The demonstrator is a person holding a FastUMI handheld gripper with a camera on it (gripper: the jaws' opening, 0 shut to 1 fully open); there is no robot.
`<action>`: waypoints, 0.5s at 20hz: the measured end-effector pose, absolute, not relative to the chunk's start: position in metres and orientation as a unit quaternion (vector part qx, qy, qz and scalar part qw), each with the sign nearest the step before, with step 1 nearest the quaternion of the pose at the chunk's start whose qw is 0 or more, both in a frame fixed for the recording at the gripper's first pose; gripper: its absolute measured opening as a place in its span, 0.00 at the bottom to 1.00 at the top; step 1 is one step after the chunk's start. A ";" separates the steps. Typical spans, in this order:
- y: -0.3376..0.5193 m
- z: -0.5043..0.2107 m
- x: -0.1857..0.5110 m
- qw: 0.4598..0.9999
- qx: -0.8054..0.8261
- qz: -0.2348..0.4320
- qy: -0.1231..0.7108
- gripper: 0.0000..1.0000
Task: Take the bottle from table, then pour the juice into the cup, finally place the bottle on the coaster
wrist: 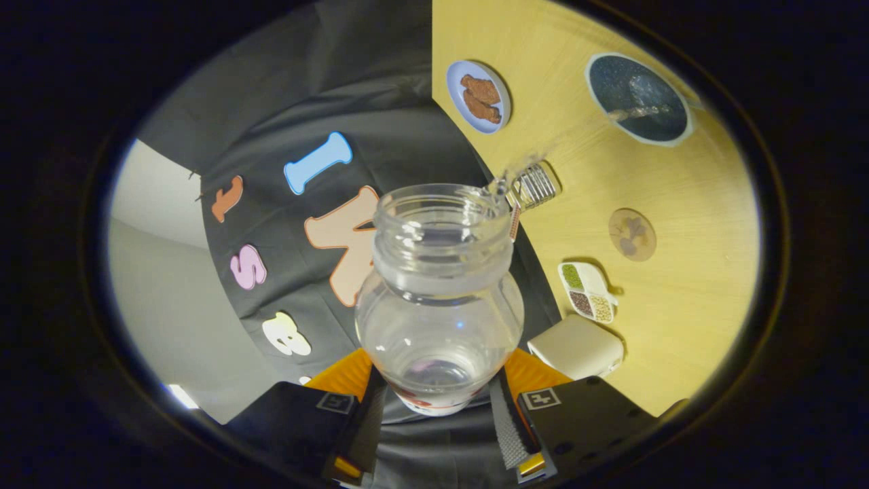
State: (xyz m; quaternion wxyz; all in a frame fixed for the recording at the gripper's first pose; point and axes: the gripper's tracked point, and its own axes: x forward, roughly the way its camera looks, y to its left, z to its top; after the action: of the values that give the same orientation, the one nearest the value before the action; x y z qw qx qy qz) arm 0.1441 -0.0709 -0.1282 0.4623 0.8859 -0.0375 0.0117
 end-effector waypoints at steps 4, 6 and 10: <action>-0.076 -0.127 0.145 0.453 0.891 0.009 -0.041 0.74; -0.078 -0.127 0.145 0.448 0.893 0.007 -0.041 0.74; -0.081 -0.124 0.147 0.439 0.898 0.006 -0.041 0.74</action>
State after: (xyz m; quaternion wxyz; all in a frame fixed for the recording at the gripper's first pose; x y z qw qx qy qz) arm 0.1471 -0.0806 -0.1240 0.4390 0.8975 -0.0410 0.0061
